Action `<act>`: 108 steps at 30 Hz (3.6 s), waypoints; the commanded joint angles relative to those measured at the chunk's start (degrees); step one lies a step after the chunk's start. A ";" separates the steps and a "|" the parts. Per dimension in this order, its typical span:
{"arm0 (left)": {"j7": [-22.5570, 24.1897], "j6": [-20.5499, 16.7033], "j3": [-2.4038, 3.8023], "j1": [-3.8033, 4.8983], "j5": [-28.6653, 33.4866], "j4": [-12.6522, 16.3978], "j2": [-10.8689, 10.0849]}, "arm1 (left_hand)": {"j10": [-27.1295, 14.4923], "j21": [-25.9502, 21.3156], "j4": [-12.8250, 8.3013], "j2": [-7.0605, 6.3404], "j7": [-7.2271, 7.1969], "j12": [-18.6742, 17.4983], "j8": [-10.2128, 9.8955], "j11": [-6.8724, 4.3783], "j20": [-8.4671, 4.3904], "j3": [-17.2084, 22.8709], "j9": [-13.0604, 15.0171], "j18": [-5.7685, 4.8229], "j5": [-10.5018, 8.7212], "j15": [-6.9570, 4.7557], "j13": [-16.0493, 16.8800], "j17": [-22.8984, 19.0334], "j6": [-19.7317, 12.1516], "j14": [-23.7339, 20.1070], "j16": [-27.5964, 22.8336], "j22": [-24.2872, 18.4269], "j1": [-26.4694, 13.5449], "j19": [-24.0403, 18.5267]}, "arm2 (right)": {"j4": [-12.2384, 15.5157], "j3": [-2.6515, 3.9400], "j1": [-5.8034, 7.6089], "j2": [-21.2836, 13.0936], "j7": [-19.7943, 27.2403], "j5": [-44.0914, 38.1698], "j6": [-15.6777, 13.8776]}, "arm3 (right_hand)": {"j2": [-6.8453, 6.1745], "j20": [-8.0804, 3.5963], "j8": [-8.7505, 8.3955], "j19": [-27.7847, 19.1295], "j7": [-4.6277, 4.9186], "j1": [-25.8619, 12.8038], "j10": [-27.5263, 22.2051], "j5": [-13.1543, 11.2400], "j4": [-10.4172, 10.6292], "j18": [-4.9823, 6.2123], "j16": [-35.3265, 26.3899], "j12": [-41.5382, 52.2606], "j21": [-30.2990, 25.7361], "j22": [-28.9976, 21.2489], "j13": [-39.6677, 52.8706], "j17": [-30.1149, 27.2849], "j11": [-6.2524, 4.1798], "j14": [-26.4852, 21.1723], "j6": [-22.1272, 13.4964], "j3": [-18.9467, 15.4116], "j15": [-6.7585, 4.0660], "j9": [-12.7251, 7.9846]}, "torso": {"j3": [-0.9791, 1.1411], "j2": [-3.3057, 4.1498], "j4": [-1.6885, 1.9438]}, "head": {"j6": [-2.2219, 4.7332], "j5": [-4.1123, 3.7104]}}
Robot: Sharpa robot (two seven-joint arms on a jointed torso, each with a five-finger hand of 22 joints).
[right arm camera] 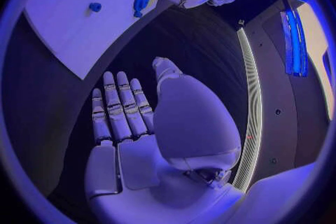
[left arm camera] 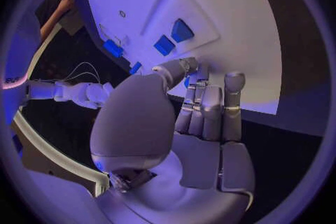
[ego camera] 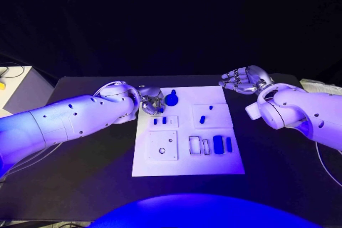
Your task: Assemble the parts on the task board
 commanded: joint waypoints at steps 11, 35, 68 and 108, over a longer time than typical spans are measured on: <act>-0.74 -1.02 0.06 0.00 -0.11 -0.24 -0.84 | -0.12 -0.19 -0.51 -0.70 -1.98 -1.18 -4.76 0.02 0.25 -0.14 -2.12 -0.86 0.12 0.01 0.91 -0.37 -7.10 -0.40 0.28 -0.17 -0.44 0.00 | -0.30 0.01 -0.02 -0.21 0.21 -3.07 2.11 | -1.90 -0.04 0.11 3.45 3.85 2.11 0.52 -3.50 -2.05 1.14 0.92 -0.98 1.44 0.44 -0.06 0.02 -0.46 2.06 0.70 2.35 -0.62 -0.21 | -0.05 0.01 0.02 | 0.00 0.03; 17.43 -6.08 1.99 0.11 47.88 2.82 -8.94 | -2.39 -7.28 -1.90 1.32 0.96 3.75 0.35 1.22 1.06 -1.01 -0.69 0.83 0.02 1.03 5.19 -22.80 1.27 -13.71 -9.88 -7.59 -0.80 -8.94 | -1.77 0.02 -0.12 0.55 -4.11 -42.41 10.65 | -3.99 -12.53 0.95 33.76 -2.92 2.30 20.51 -11.11 -15.73 1.84 31.27 -5.69 40.12 23.40 0.37 22.61 -8.36 32.78 16.60 20.26 -12.04 0.39 | -0.09 -0.01 -0.01 | 0.00 -2.29; 25.54 1.01 2.01 0.02 65.81 8.99 -12.68 | -5.41 -10.95 -0.26 0.99 1.33 4.25 0.09 1.91 1.80 -3.94 -0.81 0.82 0.06 1.72 5.51 -23.31 -0.84 -15.42 -10.94 -9.92 -2.60 -9.47 | -3.85 -0.42 -3.32 7.34 -14.89 -62.50 15.32 | -8.19 -10.90 -1.78 43.81 -2.50 -3.78 15.72 -13.50 -13.58 0.23 71.67 -7.00 51.57 38.05 0.30 60.12 -7.52 34.48 15.42 25.82 -11.08 2.45 | -0.05 0.09 0.03 | 0.00 -3.21; 24.74 1.24 2.01 0.03 65.82 8.83 -13.01 | -5.64 -11.19 -0.40 1.33 1.41 4.43 0.13 1.96 1.82 -3.91 -0.81 0.85 0.11 1.73 5.56 -23.28 -1.04 -15.27 -10.79 -10.16 -2.05 -9.09 | -4.16 -0.57 -4.54 9.43 -17.01 -63.60 15.82 | -3.17 -12.24 1.54 45.57 -4.00 -1.47 21.83 -13.47 -15.90 -0.42 75.34 -6.37 56.06 44.26 1.10 63.00 -9.32 34.40 19.50 31.76 -12.63 6.09 | -0.05 0.02 -0.01 | 0.00 -3.35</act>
